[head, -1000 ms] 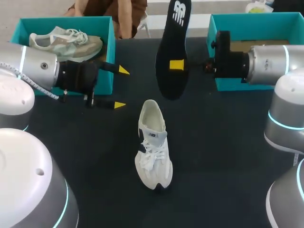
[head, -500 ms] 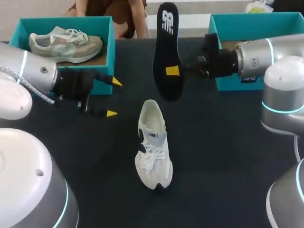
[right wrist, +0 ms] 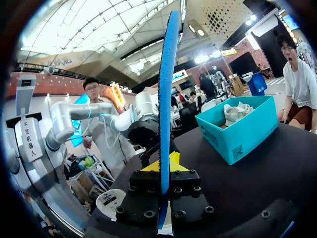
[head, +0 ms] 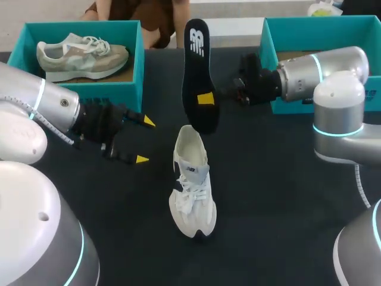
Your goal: Take the shoe out of the shoebox, open the shoe tongue, remove and reinsert the insole, then place the shoe into the shoebox
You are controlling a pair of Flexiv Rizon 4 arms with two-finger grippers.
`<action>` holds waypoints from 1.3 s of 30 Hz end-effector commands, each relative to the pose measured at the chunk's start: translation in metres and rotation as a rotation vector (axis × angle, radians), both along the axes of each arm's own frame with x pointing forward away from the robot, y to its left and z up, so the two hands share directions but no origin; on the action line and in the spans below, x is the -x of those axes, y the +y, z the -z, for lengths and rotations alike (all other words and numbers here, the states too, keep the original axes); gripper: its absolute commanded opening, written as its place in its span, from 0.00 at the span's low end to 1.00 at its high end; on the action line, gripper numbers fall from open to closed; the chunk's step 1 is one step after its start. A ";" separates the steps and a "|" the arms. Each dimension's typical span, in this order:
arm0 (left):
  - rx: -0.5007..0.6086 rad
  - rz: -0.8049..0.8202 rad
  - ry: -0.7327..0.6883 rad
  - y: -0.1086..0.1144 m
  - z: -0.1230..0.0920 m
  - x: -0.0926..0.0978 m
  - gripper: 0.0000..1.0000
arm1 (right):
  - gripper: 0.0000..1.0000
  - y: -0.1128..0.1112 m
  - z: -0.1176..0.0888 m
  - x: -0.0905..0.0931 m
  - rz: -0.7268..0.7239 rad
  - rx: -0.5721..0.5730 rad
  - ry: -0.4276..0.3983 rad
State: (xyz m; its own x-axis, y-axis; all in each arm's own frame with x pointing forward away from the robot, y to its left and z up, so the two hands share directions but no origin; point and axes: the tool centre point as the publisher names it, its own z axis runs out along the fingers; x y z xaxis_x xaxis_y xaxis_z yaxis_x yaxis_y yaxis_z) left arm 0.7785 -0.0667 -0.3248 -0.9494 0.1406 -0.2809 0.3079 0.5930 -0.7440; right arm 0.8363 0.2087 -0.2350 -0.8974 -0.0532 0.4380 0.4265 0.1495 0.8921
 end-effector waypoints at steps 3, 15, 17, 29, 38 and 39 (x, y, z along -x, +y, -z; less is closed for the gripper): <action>-0.012 0.014 0.015 -0.013 0.010 0.003 1.00 | 0.00 0.018 0.017 -0.002 -0.008 -0.015 -0.002; -0.001 0.010 0.026 -0.028 0.015 0.001 1.00 | 0.00 0.039 0.025 0.007 -0.010 -0.011 -0.036; 0.003 0.009 0.025 -0.029 0.015 0.000 1.00 | 0.00 0.040 0.027 0.009 -0.008 -0.013 -0.033; 0.009 -0.003 0.033 -0.040 0.021 -0.010 1.00 | 0.00 0.044 0.034 0.024 0.011 -0.019 -0.002; 0.002 0.006 0.043 -0.047 0.025 -0.011 1.00 | 0.00 0.042 0.040 0.030 0.027 -0.026 0.038; 0.004 0.008 0.045 -0.048 0.025 -0.011 1.00 | 0.00 0.041 0.041 0.031 0.027 -0.025 0.039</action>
State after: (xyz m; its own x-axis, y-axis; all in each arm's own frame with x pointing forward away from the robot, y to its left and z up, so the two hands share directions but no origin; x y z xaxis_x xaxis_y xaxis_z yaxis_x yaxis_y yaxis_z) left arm 0.7880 -0.1108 -0.3472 -0.9599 0.1448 -0.2401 0.2787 0.5860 -0.7609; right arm 0.8089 0.2507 -0.2752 -0.8808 -0.0460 0.4713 0.4640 0.1150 0.8784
